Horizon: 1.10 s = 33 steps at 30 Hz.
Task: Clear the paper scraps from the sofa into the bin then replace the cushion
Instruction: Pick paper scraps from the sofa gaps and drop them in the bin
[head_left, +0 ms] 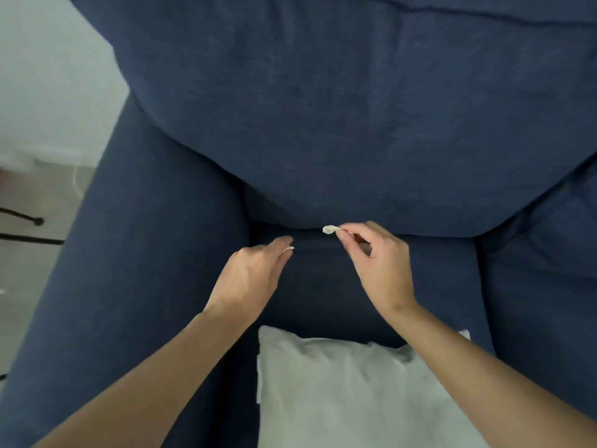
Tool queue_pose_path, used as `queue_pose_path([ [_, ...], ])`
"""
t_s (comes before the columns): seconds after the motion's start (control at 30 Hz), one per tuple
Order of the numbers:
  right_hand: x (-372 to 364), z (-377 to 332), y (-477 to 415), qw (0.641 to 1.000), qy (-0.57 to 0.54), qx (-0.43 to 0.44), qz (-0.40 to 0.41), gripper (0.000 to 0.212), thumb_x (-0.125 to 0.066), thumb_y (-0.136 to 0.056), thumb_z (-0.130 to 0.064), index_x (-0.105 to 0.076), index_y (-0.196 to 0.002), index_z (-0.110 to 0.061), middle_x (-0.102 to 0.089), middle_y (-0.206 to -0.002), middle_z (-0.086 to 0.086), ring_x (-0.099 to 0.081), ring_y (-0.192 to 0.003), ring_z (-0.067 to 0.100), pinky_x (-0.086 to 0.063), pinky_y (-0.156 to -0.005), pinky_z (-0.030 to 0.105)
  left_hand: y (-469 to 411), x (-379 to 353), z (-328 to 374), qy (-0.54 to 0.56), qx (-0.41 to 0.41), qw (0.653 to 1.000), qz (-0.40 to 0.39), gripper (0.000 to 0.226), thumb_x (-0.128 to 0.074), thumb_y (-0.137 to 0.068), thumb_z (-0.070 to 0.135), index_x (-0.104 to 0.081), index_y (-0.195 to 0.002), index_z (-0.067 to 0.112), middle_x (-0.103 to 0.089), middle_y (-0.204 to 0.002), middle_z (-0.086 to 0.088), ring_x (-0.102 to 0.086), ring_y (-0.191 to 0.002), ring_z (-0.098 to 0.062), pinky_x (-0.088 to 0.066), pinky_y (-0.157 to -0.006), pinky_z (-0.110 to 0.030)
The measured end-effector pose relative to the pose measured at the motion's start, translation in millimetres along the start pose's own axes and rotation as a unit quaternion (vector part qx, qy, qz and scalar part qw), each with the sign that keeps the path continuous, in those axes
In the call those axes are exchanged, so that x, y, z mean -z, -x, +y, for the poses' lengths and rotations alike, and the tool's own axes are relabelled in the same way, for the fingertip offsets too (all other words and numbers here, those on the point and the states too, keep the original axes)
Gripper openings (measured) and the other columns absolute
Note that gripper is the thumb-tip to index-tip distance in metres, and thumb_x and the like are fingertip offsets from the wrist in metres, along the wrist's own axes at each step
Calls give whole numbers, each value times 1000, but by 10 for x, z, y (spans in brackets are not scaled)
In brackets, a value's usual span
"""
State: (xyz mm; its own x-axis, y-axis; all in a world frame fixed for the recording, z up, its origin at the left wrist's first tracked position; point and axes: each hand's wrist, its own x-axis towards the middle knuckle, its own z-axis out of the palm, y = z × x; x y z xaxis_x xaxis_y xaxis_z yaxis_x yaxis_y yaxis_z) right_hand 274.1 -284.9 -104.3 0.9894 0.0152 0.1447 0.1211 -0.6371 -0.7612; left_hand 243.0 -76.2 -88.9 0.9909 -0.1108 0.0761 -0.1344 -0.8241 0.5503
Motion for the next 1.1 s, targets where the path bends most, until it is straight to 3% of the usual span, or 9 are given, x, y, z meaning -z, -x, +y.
queue_pose_path([
  [0.23, -623, -1258, 394, 993, -47, 98, -45, 13, -70, -96, -25, -79, -100, -16, -70, -83, -7, -65, -68, 12, -56, -65, 36, 936, 1092, -513, 16, 83, 993, 80, 19, -60, -101, 24, -70, -113, 15, -71, -74, -5, -68, -64, -25, -57, -64, -42],
  [0.4, -1188, -2153, 1023, 979, -75, 152, -110, 10, -71, -96, -25, -79, -98, -18, -68, -80, -6, -60, -66, 15, -52, -63, 32, 1996, 1810, -921, -12, 143, 976, 161, 14, -64, -98, 17, -75, -107, 15, -68, -75, 12, -59, -72, -12, -46, -64, -22],
  [0.5, -1500, -2611, 1494, 963, -82, 193, -166, 9, -71, -97, -23, -78, -101, -19, -73, -88, -10, -66, -73, 12, -54, -66, 27, 2728, 2093, -1212, -28, 181, 967, 178, 17, -62, -99, 19, -76, -108, 15, -72, -96, 7, -64, -80, -12, -50, -71, -28],
  [0.63, -1852, -3100, 2107, 941, -98, 234, -225, 8, -73, -95, -17, -76, -102, -18, -73, -90, -17, -65, -76, -2, -53, -69, 15, 3679, 2313, -1508, -42, 255, 942, 216, 19, -63, -99, 21, -76, -110, 13, -67, -95, 3, -63, -76, -16, -52, -67, -32],
  [0.8, -2187, -3459, 2760, 919, -83, 250, -293, 9, -72, -95, -23, -76, -103, -21, -70, -74, -8, -61, -65, 10, -50, -59, 23, 4629, 2390, -1694, -42, 324, 917, 228, 20, -63, -99, 17, -75, -114, 11, -70, -98, 1, -64, -80, -16, -47, -73, -23],
  [0.9, -2310, -3595, 3090, 900, -72, 276, -329, 11, -71, -96, -27, -75, -104, -21, -70, -75, -10, -61, -64, 7, -46, -56, 16, 5073, 2366, -1760, -28, 370, 902, 221, 21, -60, -101, 21, -75, -113, 14, -70, -98, 4, -63, -80, -13, -42, -73, -20],
  [1.0, -2406, -3680, 3341, 889, -68, 284, -353, 11, -70, -96, -26, -75, -104, -20, -66, -74, -18, -60, -65, -5, -40, -56, 7, 5426, 2283, -1812, 3, 397, 893, 211, 21, -58, -102, 25, -74, -113, 16, -68, -99, 7, -63, -83, -12, -47, -73, -22],
  [1.1, -2501, -3727, 3551, 884, -57, 280, -370, 10, -70, -96, -29, -75, -102, -22, -59, -71, -27, -60, -65, -5, -39, -57, 5, 5694, 2163, -1843, 37, 429, 887, 167, 32, -59, -100, 35, -68, -126, 21, -68, -111, 7, -65, -98, -16, -51, -85, -29],
])
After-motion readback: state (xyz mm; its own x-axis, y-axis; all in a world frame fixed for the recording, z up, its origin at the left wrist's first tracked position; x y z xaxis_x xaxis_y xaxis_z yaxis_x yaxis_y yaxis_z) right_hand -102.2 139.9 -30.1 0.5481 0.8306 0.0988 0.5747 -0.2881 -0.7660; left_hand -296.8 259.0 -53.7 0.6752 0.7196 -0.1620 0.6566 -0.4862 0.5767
